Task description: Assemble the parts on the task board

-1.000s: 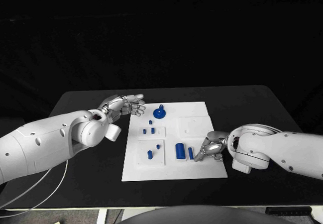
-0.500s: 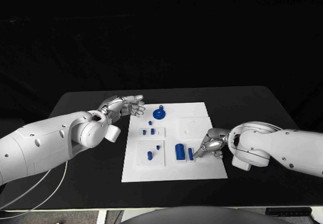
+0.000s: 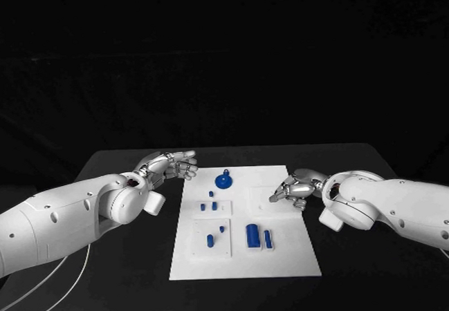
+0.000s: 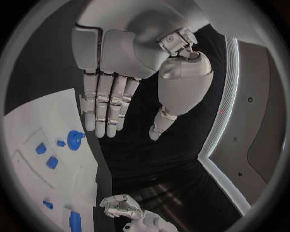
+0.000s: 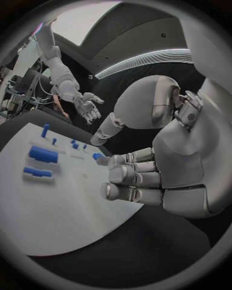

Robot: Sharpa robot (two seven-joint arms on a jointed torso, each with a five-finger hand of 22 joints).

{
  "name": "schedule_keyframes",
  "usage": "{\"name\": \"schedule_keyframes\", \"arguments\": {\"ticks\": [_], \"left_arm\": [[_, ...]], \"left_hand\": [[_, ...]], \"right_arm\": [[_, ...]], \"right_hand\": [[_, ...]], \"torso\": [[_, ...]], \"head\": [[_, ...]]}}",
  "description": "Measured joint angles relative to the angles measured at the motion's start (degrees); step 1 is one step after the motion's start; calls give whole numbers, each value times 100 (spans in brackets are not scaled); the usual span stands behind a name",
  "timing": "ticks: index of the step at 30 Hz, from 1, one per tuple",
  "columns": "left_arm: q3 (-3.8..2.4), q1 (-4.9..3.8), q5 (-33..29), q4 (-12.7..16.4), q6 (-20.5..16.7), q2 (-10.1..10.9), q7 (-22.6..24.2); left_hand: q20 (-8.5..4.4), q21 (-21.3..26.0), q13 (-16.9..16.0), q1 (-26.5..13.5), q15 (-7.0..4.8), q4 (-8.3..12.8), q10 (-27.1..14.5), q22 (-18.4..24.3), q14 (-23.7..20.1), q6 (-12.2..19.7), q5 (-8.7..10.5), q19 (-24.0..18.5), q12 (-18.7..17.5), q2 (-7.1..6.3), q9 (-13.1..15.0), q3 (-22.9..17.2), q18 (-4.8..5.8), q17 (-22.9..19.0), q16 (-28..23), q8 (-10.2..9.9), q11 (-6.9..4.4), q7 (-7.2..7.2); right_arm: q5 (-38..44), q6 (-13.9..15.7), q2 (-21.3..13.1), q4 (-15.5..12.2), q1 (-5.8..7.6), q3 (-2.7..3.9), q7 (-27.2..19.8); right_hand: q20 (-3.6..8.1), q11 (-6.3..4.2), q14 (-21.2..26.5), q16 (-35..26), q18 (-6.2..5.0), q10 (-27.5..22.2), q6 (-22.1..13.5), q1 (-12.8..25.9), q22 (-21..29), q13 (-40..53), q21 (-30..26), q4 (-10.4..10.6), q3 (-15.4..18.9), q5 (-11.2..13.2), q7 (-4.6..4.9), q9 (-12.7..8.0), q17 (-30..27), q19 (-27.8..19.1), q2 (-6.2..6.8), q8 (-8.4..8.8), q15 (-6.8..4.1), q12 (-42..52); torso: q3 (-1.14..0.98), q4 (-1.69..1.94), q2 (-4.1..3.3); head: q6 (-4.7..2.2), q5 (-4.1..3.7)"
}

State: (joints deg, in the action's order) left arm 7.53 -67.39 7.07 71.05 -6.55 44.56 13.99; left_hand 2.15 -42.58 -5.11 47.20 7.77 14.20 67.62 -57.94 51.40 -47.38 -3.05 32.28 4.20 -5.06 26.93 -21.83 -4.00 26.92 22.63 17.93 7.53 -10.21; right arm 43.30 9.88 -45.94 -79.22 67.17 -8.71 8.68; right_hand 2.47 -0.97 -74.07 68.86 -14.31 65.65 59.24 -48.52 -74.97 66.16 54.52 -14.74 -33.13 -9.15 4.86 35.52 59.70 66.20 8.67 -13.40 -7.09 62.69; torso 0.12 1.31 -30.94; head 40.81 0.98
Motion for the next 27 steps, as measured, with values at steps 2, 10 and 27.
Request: {"name": "schedule_keyframes", "arguments": {"ticks": [2, 10, 27], "left_arm": [[-5, -52, -15, -97, -18, -20, 25], [-5, -253, -195, -600, -127, -213, 142], [-27, -283, -649, -1632, -189, -843, 401]], "left_hand": [[0, 0, 0, 4, 0, 38, 0, -3, 0, 0, 0, 0, 0, 4, -3, -5, -1, 5, 0, 0, 0, 0], [-8, 0, 21, 130, 10, 113, 0, -13, 32, 0, 0, 32, 0, 78, -11, -60, 2, 30, 0, 0, 0, 0], [-11, 154, 126, 580, -8, 213, -602, -34, -178, 205, 0, -13, -27, 182, -87, -54, 8, 49, -268, -34, -26, 143]], "right_arm": [[-257, 63, 86, 250, 41, 67, -253], [-1357, 222, 645, 1483, 77, 438, -1200], [-2316, 23, 1148, 2631, 59, 730, -2045]], "right_hand": [[-33, 29, 39, -38, 0, -57, -56, -28, 1, -3, -29, -68, 54, -108, 36, 7, -6, -55, -33, 12, 18, -22], [-340, 180, 798, -786, 3, -714, -363, -121, 69, -462, -645, -190, 199, -401, 221, 61, -395, -888, -215, 65, 206, -674], [-1269, 938, 2665, -4289, 502, -1334, -824, -998, 1144, -4742, -3194, -201, 413, 5, 437, -272, -2839, -3424, -395, 193, 1531, -4299]], "torso": [[0, 2, 3], [3, 4, 18], [-29, 13, 27]], "head": [[-125, 21], [-577, 88], [-1156, 107]]}}
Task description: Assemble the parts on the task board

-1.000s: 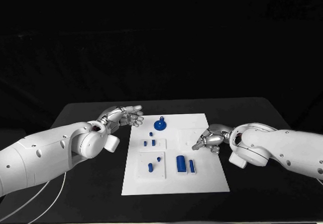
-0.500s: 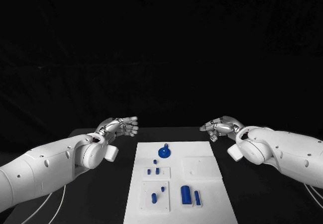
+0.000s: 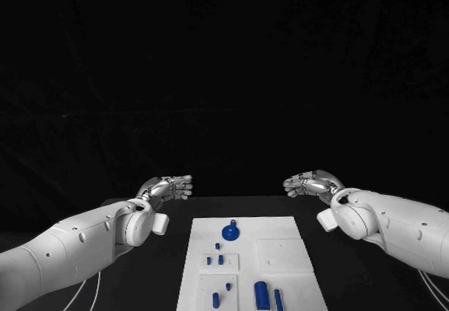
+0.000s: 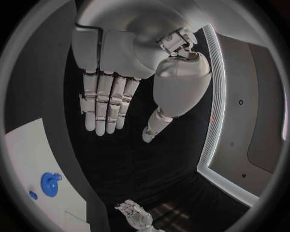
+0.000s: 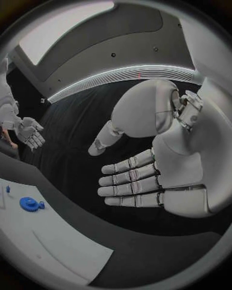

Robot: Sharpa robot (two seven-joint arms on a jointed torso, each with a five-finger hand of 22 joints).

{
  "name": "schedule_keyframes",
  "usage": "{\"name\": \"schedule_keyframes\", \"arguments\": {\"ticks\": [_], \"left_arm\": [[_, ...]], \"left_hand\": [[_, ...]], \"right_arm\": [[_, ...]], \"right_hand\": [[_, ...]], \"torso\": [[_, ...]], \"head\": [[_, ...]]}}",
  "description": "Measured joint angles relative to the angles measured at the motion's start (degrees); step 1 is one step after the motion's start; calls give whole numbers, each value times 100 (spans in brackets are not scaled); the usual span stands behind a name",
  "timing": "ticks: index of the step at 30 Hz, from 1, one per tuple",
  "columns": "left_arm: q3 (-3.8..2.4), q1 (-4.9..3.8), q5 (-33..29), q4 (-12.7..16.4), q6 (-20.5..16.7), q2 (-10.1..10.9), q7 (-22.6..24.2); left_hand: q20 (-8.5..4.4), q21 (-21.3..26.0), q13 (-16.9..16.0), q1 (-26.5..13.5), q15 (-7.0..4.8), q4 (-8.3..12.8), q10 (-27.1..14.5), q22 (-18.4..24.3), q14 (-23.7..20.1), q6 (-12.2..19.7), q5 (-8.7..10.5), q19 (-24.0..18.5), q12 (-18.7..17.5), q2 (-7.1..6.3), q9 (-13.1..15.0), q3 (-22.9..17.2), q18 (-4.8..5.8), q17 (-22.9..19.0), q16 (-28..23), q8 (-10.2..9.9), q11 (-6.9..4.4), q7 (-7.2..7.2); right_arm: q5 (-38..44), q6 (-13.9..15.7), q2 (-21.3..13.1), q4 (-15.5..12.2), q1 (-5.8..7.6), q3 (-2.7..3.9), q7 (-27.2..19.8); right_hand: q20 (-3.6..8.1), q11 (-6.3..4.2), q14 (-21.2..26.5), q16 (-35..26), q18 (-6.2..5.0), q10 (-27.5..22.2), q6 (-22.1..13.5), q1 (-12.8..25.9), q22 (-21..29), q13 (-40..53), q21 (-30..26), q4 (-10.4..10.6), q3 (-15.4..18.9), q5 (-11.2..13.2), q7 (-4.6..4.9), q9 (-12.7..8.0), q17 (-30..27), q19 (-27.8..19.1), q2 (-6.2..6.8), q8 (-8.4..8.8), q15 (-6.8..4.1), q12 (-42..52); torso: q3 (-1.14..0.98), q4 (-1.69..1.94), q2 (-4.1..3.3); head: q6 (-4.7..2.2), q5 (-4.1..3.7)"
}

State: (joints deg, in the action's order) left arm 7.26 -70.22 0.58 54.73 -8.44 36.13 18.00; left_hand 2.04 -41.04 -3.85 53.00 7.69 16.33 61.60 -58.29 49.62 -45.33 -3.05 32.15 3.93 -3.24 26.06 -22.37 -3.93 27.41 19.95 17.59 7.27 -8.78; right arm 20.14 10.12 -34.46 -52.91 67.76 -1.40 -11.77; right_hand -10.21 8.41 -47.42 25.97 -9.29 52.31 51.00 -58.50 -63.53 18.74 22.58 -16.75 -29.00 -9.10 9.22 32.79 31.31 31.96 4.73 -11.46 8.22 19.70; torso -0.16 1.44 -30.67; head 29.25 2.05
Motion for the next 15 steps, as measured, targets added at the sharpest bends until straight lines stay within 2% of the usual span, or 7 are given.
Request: {"name": "schedule_keyframes", "arguments": {"ticks": [2, 4, 5, 7, 9, 12, 15], "left_arm": [[-2, 0, -28, -15, -1, -8, 23], [-1, 1, -36, -17, -1, -8, 28], [-1, 4, -35, -14, -1, -4, 25], [-9, 18, -33, 26, -10, 18, 17], [-41, 48, -32, 127, -47, 52, 17], [-91, 115, -32, 363, -146, 109, 28], [-171, 226, -32, 745, -355, 195, 70]], "left_hand": [[0, 0, 0, 0, 1, 0, 0, 0, -1, 0, 0, 0, 0, 0, 0, 0, 1, 0, 0, 0, 0, 0], [-30, 548, 48, -619, -93, -208, -267, 218, -680, 611, 16, -444, -59, 38, -348, 319, 7, -354, -273, -242, -95, 124], [-53, 972, 89, -1183, -171, -378, -466, 572, -1191, 1078, 51, -773, -101, 73, -615, 550, 49, -638, -480, -426, -169, 213], [-96, 1859, 172, -2354, -337, -733, -1532, 1877, -2250, 2052, 126, -1460, -182, 146, -1175, 1027, 173, -1229, -906, -804, -329, 402], [-125, 2518, 234, -3216, -468, -999, -2811, 3009, -3046, 2781, 179, -1975, -245, 200, -1594, 1381, 175, -1673, -1226, -1085, -448, 542], [-156, 3153, 294, -4046, -589, -1259, -4139, 4132, -3812, 3483, 222, -2472, -286, 251, -1999, 1717, 265, -2101, -1534, -1354, -557, 676], [-174, 3511, 329, -4516, -657, -1404, -4898, 4770, -4245, 3877, 240, -2746, -327, 279, -2228, 1909, 265, -2341, -1708, -1505, -621, 752]], "right_arm": [[-43, -27, 3, 14, 0, 9, -38], [-56, -33, 3, 14, 0, 10, -48], [-56, -29, 1, 10, 0, 9, -45], [-58, -9, -16, -33, -6, 8, -39], [-76, 32, -50, -143, -27, 15, -39], [-126, 126, -114, -377, -77, 24, -64], [-227, 320, -217, -760, -158, 36, -138]], "right_hand": [[0, 8, -28, -119, 1, 130, 0, -17, 46, -267, -88, 0, 46, -6, 0, -71, -120, 0, -23, 0, 28, -133], [86, -97, 541, -468, 61, -482, -639, 184, 306, -560, -393, 215, 425, 72, -113, -504, -541, -405, -137, 138, -59, -409], [188, -193, 1063, -737, 192, -1077, -1194, 535, 522, -733, -633, 397, 737, 178, -201, -852, -869, -751, -186, 265, -154, -609], [425, -374, 2098, -1264, 407, -2247, -2297, 1896, 1223, -1058, -1093, 757, 1348, 383, -413, -1535, -1506, -1436, -266, 513, -349, -993], [600, -511, 2875, -1655, 551, -3122, -3120, 3034, 2541, -1298, -1435, 1026, 1804, 538, -565, -2045, -1981, -1954, -327, 698, -493, -1279], [769, -642, 3622, -2033, 632, -3967, -3912, 4151, 4036, -1529, -1764, 1287, 2242, 690, -708, -2539, -2441, -2451, -385, 877, -623, -1557], [868, -718, 4050, -2249, 764, -4450, -4367, 4796, 4919, -1659, -1954, 1434, 2494, 773, -789, -2823, -2705, -2734, -419, 980, -697, -1714]], "torso": [[-7, 0, 1], [-11, 0, 0], [-10, 0, 0], [-9, -1, 1], [-7, -8, -1], [-4, -30, -8], [3, -63, -20]], "head": [[-20, 13], [-25, 16], [-24, 16], [-4, 9], [36, -8], [137, -48], [265, -104]]}}
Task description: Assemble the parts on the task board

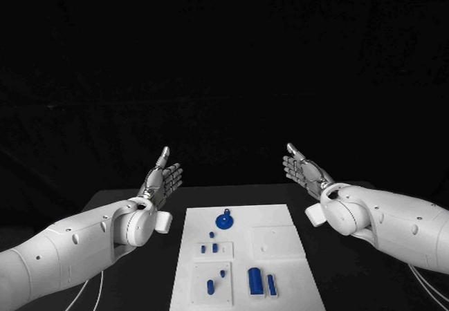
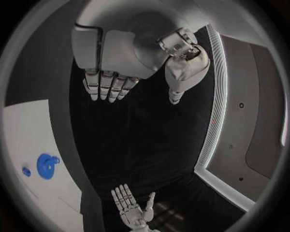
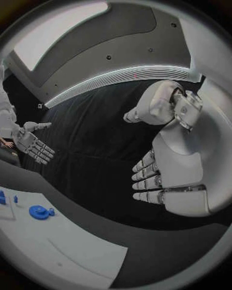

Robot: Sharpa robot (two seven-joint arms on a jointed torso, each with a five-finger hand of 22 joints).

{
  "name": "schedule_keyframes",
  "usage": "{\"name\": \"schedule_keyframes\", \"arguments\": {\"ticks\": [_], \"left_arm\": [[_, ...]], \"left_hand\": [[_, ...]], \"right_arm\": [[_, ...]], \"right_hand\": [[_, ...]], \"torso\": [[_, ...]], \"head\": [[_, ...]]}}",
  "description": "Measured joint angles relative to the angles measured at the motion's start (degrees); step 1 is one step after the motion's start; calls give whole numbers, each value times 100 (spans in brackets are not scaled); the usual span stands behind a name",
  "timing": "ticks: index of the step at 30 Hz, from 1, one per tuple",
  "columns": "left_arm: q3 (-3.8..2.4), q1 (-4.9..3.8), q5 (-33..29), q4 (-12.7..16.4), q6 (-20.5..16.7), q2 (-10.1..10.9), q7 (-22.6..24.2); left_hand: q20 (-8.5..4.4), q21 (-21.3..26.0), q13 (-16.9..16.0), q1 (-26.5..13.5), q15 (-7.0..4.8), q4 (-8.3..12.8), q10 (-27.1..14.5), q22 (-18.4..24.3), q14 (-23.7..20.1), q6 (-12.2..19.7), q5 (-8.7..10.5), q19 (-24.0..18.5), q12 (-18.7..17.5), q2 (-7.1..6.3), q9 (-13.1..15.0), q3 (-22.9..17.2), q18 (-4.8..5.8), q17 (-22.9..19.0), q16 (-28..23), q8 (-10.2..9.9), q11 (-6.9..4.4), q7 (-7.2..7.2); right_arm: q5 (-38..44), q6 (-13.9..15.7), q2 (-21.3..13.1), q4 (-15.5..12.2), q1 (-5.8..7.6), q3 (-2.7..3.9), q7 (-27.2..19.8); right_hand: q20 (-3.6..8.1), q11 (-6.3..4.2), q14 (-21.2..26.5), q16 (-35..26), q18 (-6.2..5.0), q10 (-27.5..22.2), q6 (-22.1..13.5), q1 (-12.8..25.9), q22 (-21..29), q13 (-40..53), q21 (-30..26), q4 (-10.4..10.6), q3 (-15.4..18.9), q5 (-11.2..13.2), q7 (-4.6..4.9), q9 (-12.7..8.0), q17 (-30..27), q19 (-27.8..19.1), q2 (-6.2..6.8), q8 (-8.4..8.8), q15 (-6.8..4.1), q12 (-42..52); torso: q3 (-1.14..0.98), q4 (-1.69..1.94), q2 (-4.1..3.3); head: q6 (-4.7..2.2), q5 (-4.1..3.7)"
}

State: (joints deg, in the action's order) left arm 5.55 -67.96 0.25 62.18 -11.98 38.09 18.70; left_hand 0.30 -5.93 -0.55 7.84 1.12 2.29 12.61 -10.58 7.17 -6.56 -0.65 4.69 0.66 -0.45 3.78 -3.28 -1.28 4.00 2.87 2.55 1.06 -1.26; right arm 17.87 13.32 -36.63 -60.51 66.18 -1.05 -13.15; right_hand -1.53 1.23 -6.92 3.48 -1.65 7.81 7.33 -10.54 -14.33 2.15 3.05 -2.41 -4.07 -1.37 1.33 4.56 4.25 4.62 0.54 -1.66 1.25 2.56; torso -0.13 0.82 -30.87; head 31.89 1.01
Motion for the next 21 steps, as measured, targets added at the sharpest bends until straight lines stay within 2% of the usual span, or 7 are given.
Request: {"name": "schedule_keyframes", "arguments": {"ticks": [2, 6, 7, 10, 13, 17, 21], "left_arm": [[-73, 96, -1, 335, -213, 79, 51], [-219, 308, -2, 1056, -744, 256, 188], [-257, 360, -3, 1231, -888, 298, 229], [-360, 513, -5, 1777, -1383, 425, 377], [-445, 628, -7, 2199, -1860, 526, 527], [-515, 726, -12, 2568, -2376, 616, 692], [-544, 773, -16, 2736, -2734, 657, 812]], "left_hand": [[-11, 180, 14, -237, -34, -82, -384, 321, -216, 197, 16, -144, 0, 15, -115, 87, -1, -122, -87, -78, -33, 39], [-32, 380, 33, -498, -72, -163, -809, 678, -458, 419, 16, -286, -27, 32, -242, 194, -2, -256, -174, -143, -68, 80], [-27, 407, 36, -538, -76, -177, -870, 731, -491, 448, 16, -308, -27, 35, -260, 209, -2, -277, -175, -163, -75, 91], [-39, 492, 40, -599, -89, -188, -1042, 878, -578, 525, 38, -363, -27, 45, -312, 251, 86, -330, -224, -196, -87, 101], [-31, 572, 46, -743, -111, -239, -1232, 1042, -696, 628, 45, -448, -27, 47, -365, 302, 87, -393, -267, -237, -106, 127], [-31, 572, 49, -742, -111, -239, -1232, 1050, -696, 628, 45, -448, -27, 48, -370, 302, 87, -395, -267, -237, -106, 127], [-31, 572, 50, -742, -111, -239, -1232, 1053, -696, 627, 45, -448, -27, 48, -373, 302, 86, -395, -267, -237, -106, 127]], "right_arm": [[-108, 198, -98, -334, -69, 13, -83], [-387, 692, -301, -1061, -223, 37, -312], [-464, 825, -350, -1239, -259, 42, -377], [-733, 1292, -501, -1807, -373, 61, -612], [-995, 1745, -622, -2264, -464, 77, -842], [-1289, 2252, -735, -2681, -547, 92, -1105], [-1500, 2617, -791, -2886, -587, 98, -1290]], "right_hand": [[42, -39, 205, -101, 1, -231, -214, 311, 425, -66, -89, 81, 111, 26, -39, -134, -127, -140, -17, 47, -35, -75], [105, -82, 442, -223, 36, -497, -464, 670, 914, -137, -194, 163, 244, 71, -83, -290, -274, -287, -33, 89, -80, -146], [113, -82, 471, -227, 83, -538, -500, 722, 987, -148, -196, 176, 269, 71, -89, -315, -293, -312, -37, 89, -92, -156], [134, -106, 541, -265, 86, -624, -587, 844, 1163, -174, -239, 202, 296, 96, -111, -368, -346, -352, -40, 122, -103, -191], [154, -123, 664, -328, 88, -759, -707, 1021, 1404, -201, -284, 241, 381, 117, -134, -442, -406, -435, -53, 146, -125, -234], [154, -123, 665, -329, 87, -760, -707, 1021, 1423, -207, -284, 241, 381, 117, -134, -449, -415, -435, -53, 146, -123, -235], [154, -123, 665, -328, 87, -760, -707, 1021, 1428, -210, -284, 241, 381, 117, -134, -451, -419, -435, -53, 146, -123, -235]], "torso": [[3, -23, -9], [10, -55, -21], [11, -60, -23], [10, -73, -26], [12, -77, -29], [13, -81, -30], [13, -81, -30]], "head": [[90, -36], [204, -81], [213, -88], [237, -98], [244, -101], [248, -101], [248, -101]]}}
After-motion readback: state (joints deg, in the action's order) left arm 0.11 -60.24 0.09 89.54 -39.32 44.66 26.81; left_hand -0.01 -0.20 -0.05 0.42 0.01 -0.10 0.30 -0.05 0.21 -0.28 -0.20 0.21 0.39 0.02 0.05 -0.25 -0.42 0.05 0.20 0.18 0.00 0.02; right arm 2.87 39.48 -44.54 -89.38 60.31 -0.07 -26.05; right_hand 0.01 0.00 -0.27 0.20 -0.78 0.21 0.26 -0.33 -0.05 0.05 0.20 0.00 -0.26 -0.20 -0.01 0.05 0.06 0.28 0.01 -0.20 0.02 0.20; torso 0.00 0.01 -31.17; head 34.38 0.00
